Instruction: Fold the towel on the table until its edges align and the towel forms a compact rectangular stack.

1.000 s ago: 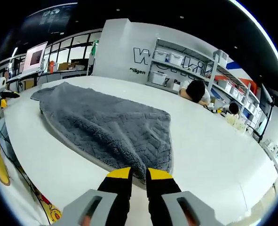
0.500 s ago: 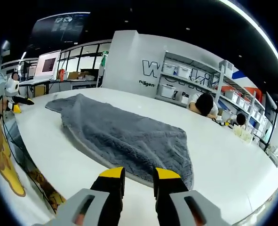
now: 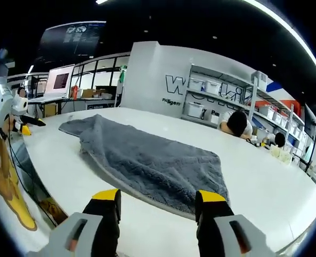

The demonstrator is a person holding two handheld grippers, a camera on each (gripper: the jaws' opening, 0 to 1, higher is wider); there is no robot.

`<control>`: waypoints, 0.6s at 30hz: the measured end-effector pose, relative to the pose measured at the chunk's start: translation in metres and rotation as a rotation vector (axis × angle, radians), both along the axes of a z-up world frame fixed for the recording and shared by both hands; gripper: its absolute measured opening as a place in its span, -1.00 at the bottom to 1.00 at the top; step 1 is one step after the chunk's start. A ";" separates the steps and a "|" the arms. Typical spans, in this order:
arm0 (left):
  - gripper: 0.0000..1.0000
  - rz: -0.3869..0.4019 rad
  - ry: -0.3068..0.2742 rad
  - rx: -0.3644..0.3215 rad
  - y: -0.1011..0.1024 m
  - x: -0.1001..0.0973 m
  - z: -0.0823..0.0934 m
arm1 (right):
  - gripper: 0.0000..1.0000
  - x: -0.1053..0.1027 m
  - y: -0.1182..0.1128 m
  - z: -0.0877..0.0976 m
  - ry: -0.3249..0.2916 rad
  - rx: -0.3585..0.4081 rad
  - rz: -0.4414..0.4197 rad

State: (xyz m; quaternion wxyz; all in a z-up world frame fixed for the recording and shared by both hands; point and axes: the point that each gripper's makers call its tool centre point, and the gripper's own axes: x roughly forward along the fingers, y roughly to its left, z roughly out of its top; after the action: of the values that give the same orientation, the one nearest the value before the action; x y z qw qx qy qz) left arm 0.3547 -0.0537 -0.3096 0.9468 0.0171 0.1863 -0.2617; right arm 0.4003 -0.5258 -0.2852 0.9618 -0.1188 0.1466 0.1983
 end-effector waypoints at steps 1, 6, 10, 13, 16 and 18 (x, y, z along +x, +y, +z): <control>0.94 -0.001 0.000 0.000 0.000 0.000 0.000 | 0.33 -0.001 0.001 -0.001 0.002 0.004 0.002; 0.94 0.000 0.002 0.002 0.001 0.000 0.001 | 0.59 -0.002 0.002 -0.004 0.011 -0.003 -0.006; 0.94 -0.005 0.004 0.004 -0.001 0.000 0.000 | 0.70 0.000 0.003 -0.004 0.004 0.000 -0.021; 0.94 -0.005 0.004 0.004 -0.001 0.000 0.000 | 0.76 0.000 0.007 -0.006 0.013 0.015 -0.015; 0.94 -0.003 0.004 0.004 0.000 0.000 0.001 | 0.85 -0.001 0.009 -0.009 0.027 0.019 -0.017; 0.94 -0.001 0.005 0.006 0.001 0.000 0.001 | 0.90 -0.002 0.008 -0.012 0.038 0.016 -0.029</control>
State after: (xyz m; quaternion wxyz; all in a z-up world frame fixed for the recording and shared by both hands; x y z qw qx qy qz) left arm 0.3545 -0.0530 -0.3084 0.9462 0.0195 0.1895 -0.2616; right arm 0.3982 -0.5175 -0.2976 0.9625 -0.1051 0.1649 0.1878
